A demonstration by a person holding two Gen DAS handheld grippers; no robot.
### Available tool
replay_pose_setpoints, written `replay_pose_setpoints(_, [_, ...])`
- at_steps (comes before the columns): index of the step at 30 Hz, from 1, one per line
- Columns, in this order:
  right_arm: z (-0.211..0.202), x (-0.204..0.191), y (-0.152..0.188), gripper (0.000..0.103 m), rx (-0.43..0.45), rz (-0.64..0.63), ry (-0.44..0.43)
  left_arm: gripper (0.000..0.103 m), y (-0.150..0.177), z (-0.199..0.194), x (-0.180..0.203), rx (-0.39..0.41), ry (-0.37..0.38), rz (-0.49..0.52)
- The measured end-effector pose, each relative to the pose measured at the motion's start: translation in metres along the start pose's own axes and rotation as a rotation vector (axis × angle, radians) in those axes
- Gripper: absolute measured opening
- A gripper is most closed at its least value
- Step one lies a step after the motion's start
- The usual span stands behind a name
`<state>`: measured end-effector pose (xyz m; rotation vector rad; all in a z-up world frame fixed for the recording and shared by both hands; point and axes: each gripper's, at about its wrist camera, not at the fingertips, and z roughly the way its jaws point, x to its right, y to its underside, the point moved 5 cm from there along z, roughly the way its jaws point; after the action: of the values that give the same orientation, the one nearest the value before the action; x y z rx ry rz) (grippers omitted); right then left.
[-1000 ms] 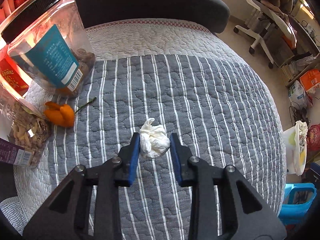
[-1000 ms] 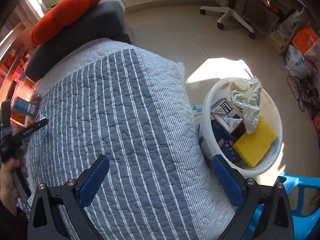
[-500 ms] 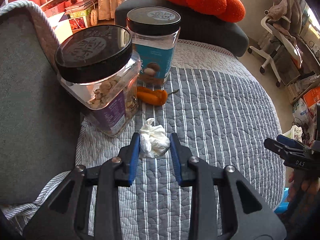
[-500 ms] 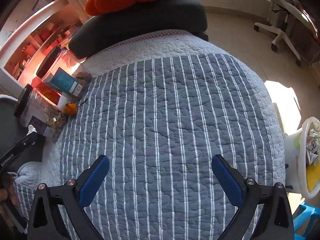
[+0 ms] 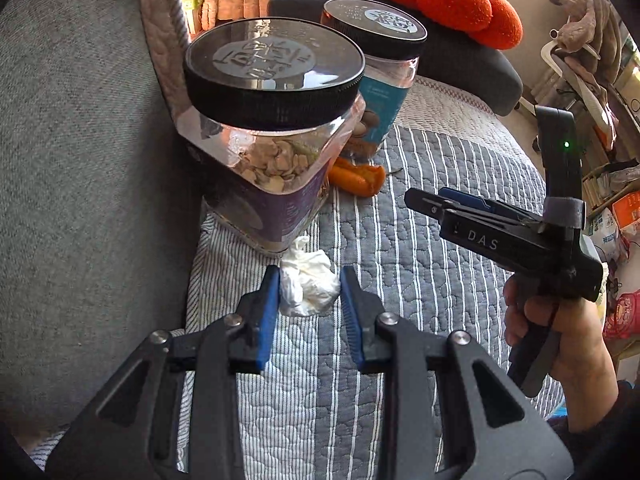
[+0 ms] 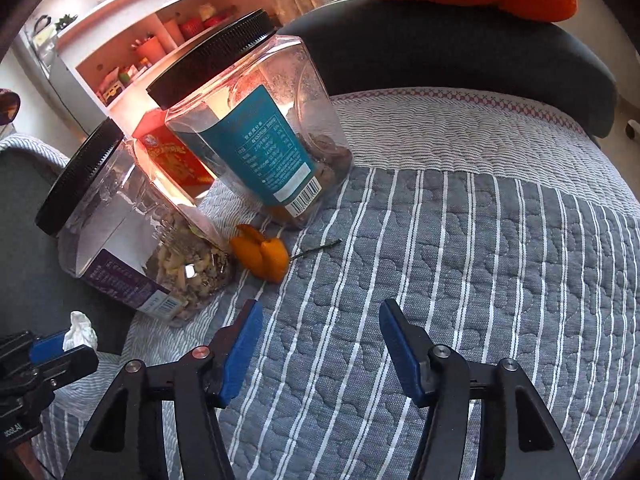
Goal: Collect trash
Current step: 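Grasp the orange chili toy with the right gripper while the left gripper holds the tissue, then carry the orange chili toy to the bucket and release it with the right gripper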
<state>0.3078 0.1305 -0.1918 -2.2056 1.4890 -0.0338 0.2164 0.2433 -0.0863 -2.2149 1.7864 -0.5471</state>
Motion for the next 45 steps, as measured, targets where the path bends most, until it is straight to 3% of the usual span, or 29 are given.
replay_pose_setpoints(8, [0.034,-0.017,-0.022,0.043,-0.012,0.018,-0.043,0.032,-0.001,0.009,-0.011,-0.017,0.001,-0.023])
replay_pose_setpoints(11, [0.049,-0.015,-0.022,0.016,-0.050,0.044,-0.043,0.032,-0.002,0.009,-0.008,-0.019,0.005,-0.020])
replay_pose_setpoints(15, [0.043,-0.010,-0.016,0.012,-0.054,0.067,-0.048,0.032,-0.002,0.004,-0.006,-0.010,0.016,-0.019])
replay_pose_setpoints(20, [0.003,0.007,-0.001,0.011,-0.030,0.069,0.004,0.032,-0.001,-0.009,0.004,0.012,0.048,-0.002])
replay_pose_setpoints(32, [-0.136,0.064,0.047,0.011,0.084,0.157,0.108,0.032,0.010,-0.036,0.056,0.053,0.138,0.087])
replay_pose_setpoints(45, [-0.251,0.157,0.114,0.011,0.155,0.360,0.184,0.032,0.024,-0.044,0.196,0.095,0.291,0.241])
